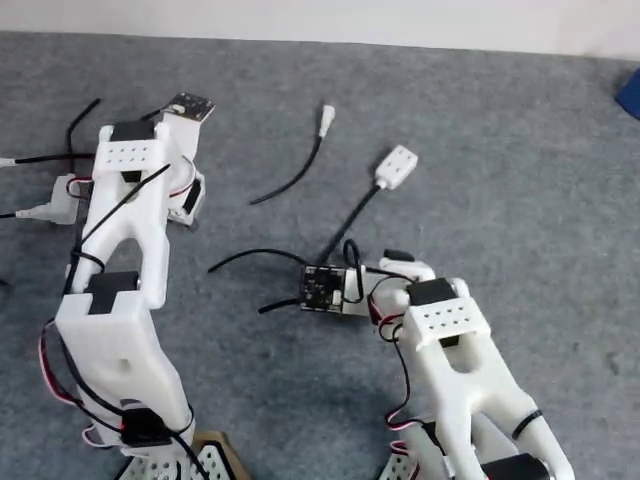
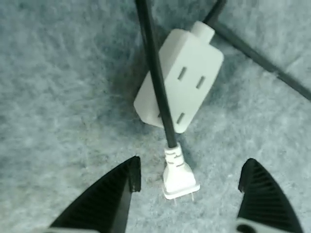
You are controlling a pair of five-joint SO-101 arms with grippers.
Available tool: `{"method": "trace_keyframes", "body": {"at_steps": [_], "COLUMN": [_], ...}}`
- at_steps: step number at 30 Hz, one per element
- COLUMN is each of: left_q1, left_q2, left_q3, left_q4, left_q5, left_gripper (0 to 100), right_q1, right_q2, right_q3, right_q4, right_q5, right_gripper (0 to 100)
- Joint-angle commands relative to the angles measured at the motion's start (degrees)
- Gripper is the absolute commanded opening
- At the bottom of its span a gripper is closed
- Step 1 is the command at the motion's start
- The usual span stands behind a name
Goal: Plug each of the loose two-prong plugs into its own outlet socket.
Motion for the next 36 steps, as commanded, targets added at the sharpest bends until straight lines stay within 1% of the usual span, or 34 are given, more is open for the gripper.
{"method": "trace_keyframes", "body": {"at_steps": [1,6,15,17,21,22,23,24,26,29,31,33,34,36], "left_q1": [0.75,0.75,0.84,0.84,0.84,0.84,0.84,0.84,0.84,0.92,0.92,1.19,1.19,1.19], "left_q2": [-2.77,-2.77,-2.68,-2.68,-2.68,-2.68,-2.68,-2.68,-2.68,-2.68,-2.59,-2.59,-2.59,-2.68], "left_q3": [-0.31,-0.31,-0.22,-0.22,-0.22,-0.22,-0.22,-0.22,-0.22,-0.22,-0.22,-0.22,-0.13,0.75], "left_q4": [-0.09,-0.09,-0.35,-0.35,-0.35,-0.44,-0.44,-0.44,-0.44,-0.44,-0.44,-0.44,-0.44,-0.88], "left_q5": [-0.44,-0.53,-0.53,-0.53,-0.53,-0.53,-0.53,-0.53,-0.53,-0.53,-0.53,-0.53,-0.53,-0.53], "left_gripper": [13,13,13,13,13,13,13,13,13,13,13,13,13,13], "right_q1": [-0.31,-0.04,-0.31,-0.31,-0.04,-0.04,0.04,0.04,0.04,0.04,0.57,1.01,1.01,1.10], "right_q2": [3.21,10.42,12.88,12.88,13.14,13.14,12.88,12.88,12.79,12.79,12.79,12.79,12.79,12.79], "right_q3": [-0.31,-0.31,-0.84,-0.84,-0.84,-0.84,-0.66,-0.84,-1.27,-4.79,-7.60,-10.95,-12.44,-14.55], "right_q4": [-3.12,-9.98,-10.68,-10.68,-10.68,-10.68,-10.59,-10.51,-10.59,-10.15,-7.25,-0.84,3.12,10.07], "right_q5": [0.09,-0.18,-2.20,-2.20,-2.20,-2.20,-2.29,-2.90,-7.12,-16.18,-20.92,-21.71,-21.01,-15.47], "right_gripper": [31.3,31.3,30.6,24.5,0.3,0.5,3.2,2.9,0.3,0.7,0.7,0.7,0.7,0.7]}}
